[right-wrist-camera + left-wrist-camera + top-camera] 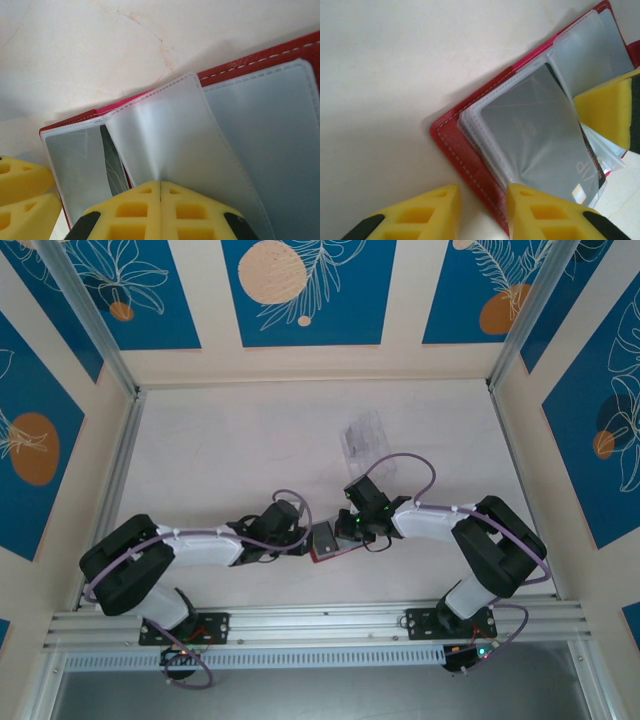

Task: Put the credit cards into the card holder
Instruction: Insert the credit card into the card slot.

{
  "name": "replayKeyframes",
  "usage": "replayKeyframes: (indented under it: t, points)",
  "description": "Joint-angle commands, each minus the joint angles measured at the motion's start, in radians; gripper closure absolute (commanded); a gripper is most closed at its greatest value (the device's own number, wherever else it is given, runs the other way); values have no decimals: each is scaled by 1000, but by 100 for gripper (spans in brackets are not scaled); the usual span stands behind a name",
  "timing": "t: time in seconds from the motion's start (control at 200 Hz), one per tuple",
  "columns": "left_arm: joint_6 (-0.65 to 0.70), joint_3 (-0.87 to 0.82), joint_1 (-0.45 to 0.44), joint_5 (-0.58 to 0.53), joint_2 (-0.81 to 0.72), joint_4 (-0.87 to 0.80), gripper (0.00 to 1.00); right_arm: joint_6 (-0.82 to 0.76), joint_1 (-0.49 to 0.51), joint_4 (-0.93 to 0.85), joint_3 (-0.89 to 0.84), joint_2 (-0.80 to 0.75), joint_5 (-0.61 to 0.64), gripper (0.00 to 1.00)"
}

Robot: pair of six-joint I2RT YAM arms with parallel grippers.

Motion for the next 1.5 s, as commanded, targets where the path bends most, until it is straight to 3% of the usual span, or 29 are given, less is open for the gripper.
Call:
replayKeyframes:
  t: [0.0,0.31,0.755,1.04,1.22,1.496]
  points:
    - [6,-22,9,-16,-51,-53,74,-3,12,-35,-29,40,10,98]
    - [41,15,9,7,36,-43,84,-3,45,-39,-16,21,8,98]
    - [64,118,-18,58,200,-1,85,-12,110,-8,7,-39,-7,96]
    - [78,149,-15,18,188,-57,83,-46,99,-234,80,-115,169,94]
    - [82,151,-15,24,203,-57,83,-105,76,-346,105,-183,258,84]
    - [85,161,-14,37,217,-57,82,-205,48,-366,162,-97,269,66]
